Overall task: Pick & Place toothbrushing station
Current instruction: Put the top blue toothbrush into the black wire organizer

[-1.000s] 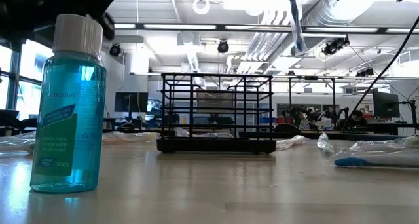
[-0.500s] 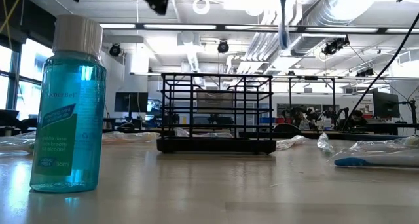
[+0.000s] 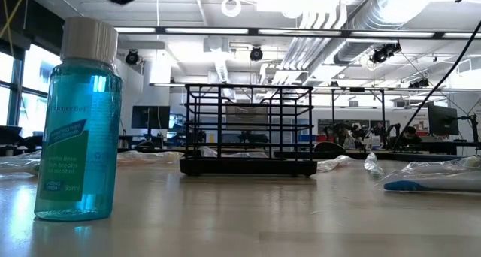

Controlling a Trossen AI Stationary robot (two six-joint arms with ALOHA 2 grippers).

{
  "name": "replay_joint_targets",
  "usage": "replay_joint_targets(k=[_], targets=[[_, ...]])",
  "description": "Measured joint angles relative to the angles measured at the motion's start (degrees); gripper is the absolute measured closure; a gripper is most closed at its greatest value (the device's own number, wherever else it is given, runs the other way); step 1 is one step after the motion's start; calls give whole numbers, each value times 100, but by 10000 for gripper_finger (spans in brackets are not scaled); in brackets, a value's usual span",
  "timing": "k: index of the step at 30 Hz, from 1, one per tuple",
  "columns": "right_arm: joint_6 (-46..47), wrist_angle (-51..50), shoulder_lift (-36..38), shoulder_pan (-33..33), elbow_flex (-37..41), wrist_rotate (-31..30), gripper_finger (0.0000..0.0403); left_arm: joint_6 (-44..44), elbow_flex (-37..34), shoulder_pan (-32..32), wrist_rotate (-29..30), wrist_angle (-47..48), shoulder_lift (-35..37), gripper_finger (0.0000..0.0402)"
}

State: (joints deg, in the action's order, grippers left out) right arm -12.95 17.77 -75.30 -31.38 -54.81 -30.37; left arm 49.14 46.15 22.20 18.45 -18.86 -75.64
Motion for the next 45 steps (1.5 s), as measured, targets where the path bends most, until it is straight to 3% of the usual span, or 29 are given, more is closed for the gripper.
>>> replay_joint_targets(k=[4,8,15,21,33,45], targets=[[1013,50,69,464,0,1014,382,1371,0,494,294,-23,4,264],[1636,161,65,982,0,2242,382,2044,0,823,307,6,4,276],[2353,1909,-416,1707,529,3144,382,3129,0,946,1153,-80,4,288],[3193,2212,-440,2252,748,3921,382,4218,0,935,1625,-69,4,290],[3733,3137,-1043,2439,804,4587,382,5834,0,933,1499,-127,7,291],[4070,3715,-1321,2650,800,4766,382,6337,-2,909,1321,-904,-39,291]])
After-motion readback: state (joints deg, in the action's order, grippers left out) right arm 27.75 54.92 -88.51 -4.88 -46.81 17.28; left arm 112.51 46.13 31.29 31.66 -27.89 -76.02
